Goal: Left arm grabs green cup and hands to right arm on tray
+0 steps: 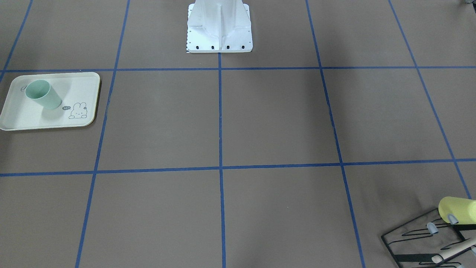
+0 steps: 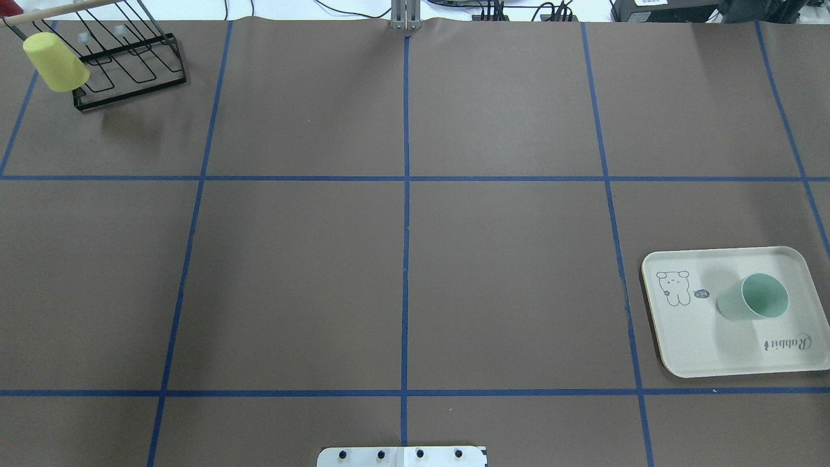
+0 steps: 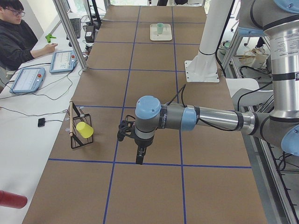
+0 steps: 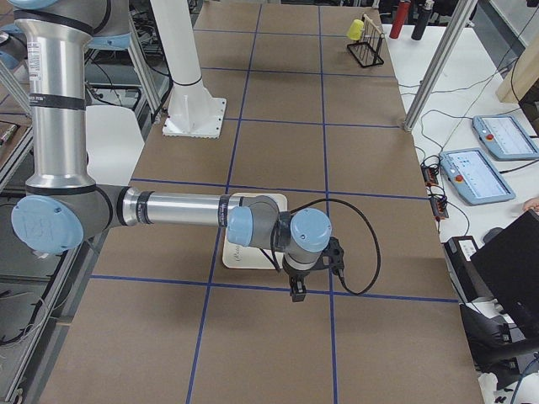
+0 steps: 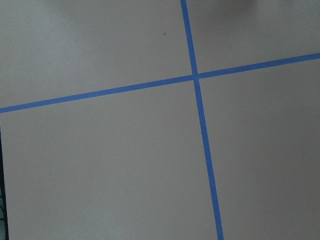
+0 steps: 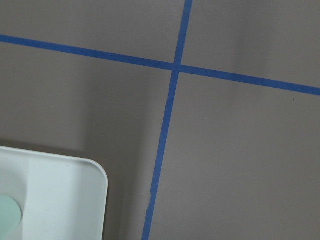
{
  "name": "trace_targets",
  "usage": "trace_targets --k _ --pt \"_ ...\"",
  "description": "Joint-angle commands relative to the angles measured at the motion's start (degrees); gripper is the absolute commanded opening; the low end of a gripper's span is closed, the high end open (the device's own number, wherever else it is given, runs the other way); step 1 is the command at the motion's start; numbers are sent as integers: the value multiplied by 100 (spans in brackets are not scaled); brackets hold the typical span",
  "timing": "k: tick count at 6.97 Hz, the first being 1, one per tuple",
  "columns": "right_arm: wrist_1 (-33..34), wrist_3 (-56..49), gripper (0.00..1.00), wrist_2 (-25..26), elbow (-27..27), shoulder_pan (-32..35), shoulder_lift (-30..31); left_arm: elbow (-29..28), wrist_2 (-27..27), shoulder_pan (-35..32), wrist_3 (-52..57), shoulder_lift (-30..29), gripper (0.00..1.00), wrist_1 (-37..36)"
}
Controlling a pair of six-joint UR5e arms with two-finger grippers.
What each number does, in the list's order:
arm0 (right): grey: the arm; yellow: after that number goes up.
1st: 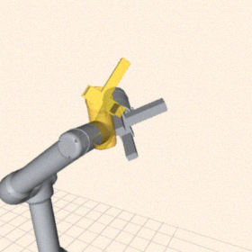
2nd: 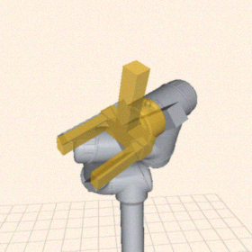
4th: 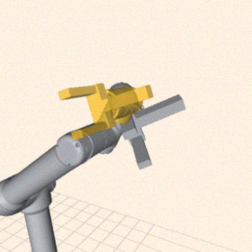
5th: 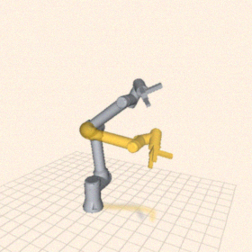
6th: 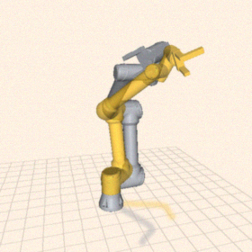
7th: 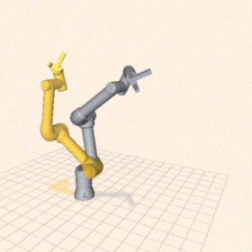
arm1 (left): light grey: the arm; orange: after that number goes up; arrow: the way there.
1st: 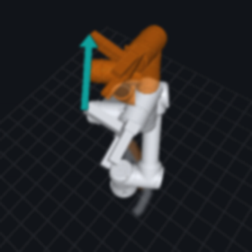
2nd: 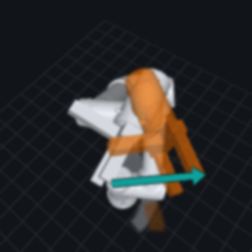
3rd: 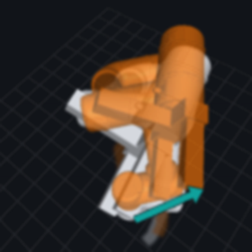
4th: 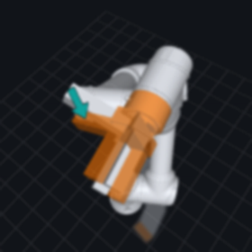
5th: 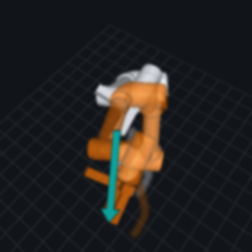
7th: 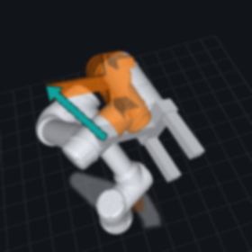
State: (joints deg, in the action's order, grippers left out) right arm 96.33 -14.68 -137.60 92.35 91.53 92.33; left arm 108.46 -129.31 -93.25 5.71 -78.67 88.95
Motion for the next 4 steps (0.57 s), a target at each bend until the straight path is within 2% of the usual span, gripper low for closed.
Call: trace_targets --k 1,4 --pt "-9 0 99 -13 -16 5 5 -10 -103 0 -43 27 100 8" --pt "-18 0 99 31 -16 14 -100 -1 -147 0 -43 28 100 -1"
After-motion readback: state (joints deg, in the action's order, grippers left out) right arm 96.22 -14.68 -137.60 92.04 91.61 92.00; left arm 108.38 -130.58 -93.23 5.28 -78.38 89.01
